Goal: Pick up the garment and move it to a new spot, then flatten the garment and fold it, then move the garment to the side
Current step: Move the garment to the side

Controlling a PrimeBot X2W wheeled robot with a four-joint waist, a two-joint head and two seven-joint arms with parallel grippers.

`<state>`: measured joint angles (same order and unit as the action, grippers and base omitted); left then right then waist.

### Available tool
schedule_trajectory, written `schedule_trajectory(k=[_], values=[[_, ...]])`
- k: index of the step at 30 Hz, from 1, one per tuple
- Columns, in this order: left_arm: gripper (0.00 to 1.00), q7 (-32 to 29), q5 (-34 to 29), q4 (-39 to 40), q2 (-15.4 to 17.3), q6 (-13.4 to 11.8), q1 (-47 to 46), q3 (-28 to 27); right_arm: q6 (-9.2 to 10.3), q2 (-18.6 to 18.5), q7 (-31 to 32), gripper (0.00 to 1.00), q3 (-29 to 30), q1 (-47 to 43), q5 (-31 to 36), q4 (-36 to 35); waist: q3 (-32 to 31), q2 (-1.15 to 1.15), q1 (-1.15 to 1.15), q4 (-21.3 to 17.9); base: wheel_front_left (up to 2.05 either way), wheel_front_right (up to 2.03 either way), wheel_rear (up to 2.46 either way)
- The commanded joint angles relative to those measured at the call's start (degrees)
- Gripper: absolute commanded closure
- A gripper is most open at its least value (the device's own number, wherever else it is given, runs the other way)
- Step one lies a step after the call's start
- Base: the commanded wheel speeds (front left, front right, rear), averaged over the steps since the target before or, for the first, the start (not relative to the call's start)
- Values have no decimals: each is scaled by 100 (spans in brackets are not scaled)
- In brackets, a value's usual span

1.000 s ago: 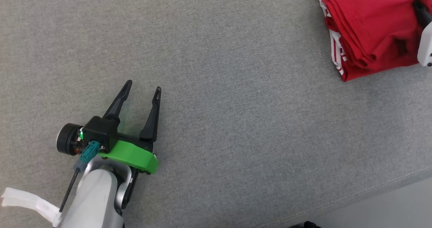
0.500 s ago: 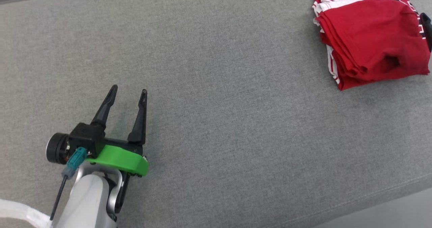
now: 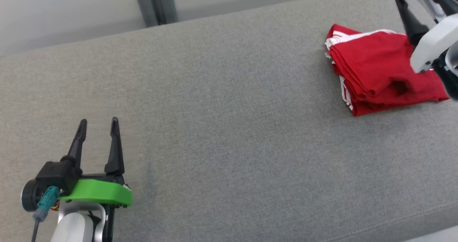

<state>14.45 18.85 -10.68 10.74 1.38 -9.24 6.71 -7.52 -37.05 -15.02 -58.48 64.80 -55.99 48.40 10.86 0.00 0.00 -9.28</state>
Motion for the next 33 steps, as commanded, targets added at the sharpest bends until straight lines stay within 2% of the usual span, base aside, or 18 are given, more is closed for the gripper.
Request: schedule_trajectory(k=[1,7,11,18,26,33], values=[[0,26,93,60,-17,-33,117,-66,4,20,-12,0,216,-305,146,-151,-315,0,0,199,0,0,0],[0,70,284,254,-152,-119,353,-365,5,273,-14,0,1569,-1427,873,-921,-627,0,0,367,0,0,0],[0,73,335,378,-197,-64,524,-465,4,566,-14,0,2423,-2312,1398,-1367,-797,0,0,447,0,0,0],[0,71,440,327,-367,71,811,-552,4,1288,-15,0,3765,-3795,2330,-1986,-1027,0,0,528,0,0,0],[0,71,0,157,-424,155,924,-474,2,2112,-15,0,4792,-4822,3446,-2520,-1050,0,0,588,0,0,0],[0,71,-410,9,-497,169,963,-515,2,2521,-16,0,5119,-5203,4012,-2920,-1060,0,0,625,0,0,0]])
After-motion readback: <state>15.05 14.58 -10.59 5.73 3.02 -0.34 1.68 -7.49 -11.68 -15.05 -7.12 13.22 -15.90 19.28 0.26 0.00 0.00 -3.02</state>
